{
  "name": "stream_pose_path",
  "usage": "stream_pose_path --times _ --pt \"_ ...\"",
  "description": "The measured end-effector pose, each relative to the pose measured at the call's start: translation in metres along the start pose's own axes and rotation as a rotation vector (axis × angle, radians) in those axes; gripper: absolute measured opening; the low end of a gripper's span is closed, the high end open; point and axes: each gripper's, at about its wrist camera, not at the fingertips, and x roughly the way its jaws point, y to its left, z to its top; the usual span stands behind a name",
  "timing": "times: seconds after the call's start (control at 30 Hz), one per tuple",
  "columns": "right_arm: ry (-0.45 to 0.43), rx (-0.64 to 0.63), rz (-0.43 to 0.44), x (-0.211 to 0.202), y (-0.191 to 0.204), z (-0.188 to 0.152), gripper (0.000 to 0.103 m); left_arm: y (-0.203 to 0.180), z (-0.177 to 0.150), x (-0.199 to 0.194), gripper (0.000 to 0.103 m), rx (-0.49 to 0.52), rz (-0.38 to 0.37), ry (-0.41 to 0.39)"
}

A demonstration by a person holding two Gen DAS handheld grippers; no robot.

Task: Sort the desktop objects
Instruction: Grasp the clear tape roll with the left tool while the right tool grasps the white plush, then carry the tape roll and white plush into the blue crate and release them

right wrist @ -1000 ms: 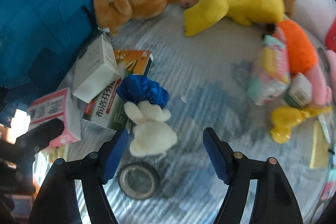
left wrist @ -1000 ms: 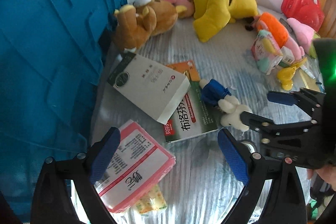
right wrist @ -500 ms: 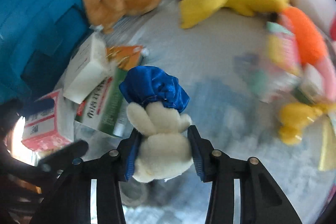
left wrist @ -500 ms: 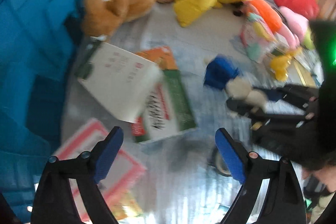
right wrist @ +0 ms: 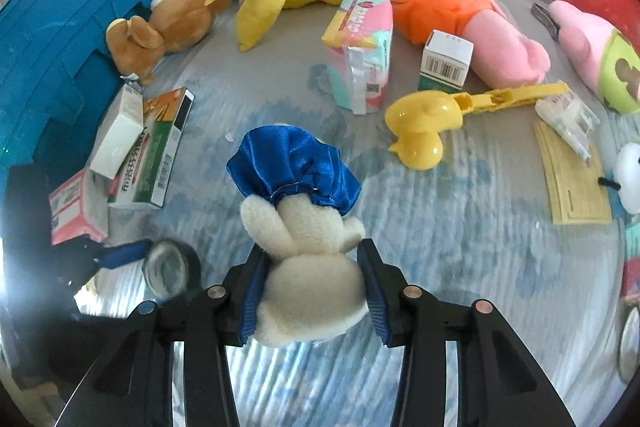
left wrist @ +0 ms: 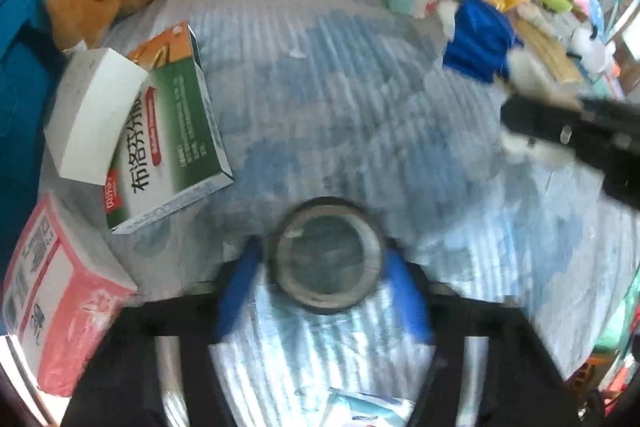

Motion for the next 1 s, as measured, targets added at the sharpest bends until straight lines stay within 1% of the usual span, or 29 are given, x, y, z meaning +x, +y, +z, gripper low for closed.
stream_pose_path --times 0.13,0.3,0.4,0.47,0.63,0.8,1.0 --pt "-0.017 -0.020 0.012 -0.008 0.012 0.001 0.044 0.003 0.000 -0.019 0.056 -0.015 0.006 -0.034" --pt "-0.070 -0.078 0.025 -0.039 0.030 0.005 0.044 0.012 0.003 -0.061 0.055 -0.041 -0.002 -0.103" --pt "-0.120 -0.111 0.024 -0.062 0.043 0.010 0.044 0.015 0.005 -0.098 0.055 -0.031 0.024 -0.191" --pt "-0.155 -0.119 0.015 -0.077 0.051 0.016 0.044 0.019 0.007 -0.117 0.055 -0.033 0.030 -0.236" --pt "-0.255 -0.185 0.012 -0.122 0.079 0.030 0.044 0.027 0.010 -0.174 0.055 -0.044 0.067 -0.371" --pt "-0.360 -0.261 0.020 -0.168 0.113 0.047 0.044 0.047 0.012 -0.236 0.055 -0.059 0.122 -0.496" --pt "-0.448 -0.367 0.037 -0.202 0.162 0.066 0.044 0.076 0.005 -0.300 0.055 -0.098 0.165 -0.620"
